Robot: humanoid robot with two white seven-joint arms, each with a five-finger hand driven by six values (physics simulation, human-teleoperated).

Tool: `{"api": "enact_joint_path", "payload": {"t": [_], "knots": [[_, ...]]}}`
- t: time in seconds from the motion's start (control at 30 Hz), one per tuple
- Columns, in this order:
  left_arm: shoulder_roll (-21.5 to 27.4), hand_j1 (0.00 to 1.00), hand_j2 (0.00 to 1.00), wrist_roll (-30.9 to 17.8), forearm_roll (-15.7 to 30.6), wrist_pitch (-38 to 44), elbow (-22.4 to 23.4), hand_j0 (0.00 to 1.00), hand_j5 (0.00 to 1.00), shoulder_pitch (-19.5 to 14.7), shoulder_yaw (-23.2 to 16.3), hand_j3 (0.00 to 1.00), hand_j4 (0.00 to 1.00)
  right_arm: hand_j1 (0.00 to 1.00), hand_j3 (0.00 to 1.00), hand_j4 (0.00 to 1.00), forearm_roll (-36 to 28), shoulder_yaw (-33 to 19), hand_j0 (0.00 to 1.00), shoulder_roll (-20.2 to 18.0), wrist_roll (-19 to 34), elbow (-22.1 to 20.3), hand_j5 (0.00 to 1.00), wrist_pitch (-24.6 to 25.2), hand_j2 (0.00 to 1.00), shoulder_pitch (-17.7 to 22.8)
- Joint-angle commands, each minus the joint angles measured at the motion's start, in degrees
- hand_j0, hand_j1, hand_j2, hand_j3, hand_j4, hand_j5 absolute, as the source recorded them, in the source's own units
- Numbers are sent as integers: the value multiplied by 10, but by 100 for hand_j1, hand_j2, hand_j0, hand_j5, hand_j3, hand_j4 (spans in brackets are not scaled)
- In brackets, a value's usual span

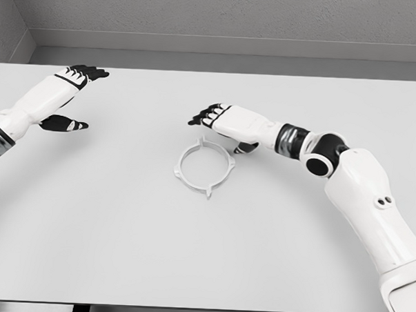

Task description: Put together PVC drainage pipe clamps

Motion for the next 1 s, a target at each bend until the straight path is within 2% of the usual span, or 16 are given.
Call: {"api": "enact_joint_path", "payload": {"t": [0.0, 0.4, 0.97], "knots": [[1, 100, 100, 0, 4, 0, 0, 100, 100, 0, 0, 100, 100, 100, 100, 100, -3, 2, 100, 3, 0, -1, 100, 1, 100, 0], [0, 100, 100, 0, 4, 0, 2, 100, 100, 0, 0, 100, 100, 100, 100, 100, -4, 4, 100, 2, 5, -18, 100, 1, 100, -5], [-1, 100, 100, 0, 4, 0, 5, 100, 100, -3, 0, 100, 100, 100, 100, 100, -3, 6, 100, 12, 12, -17, 100, 1, 100, -5]]}}
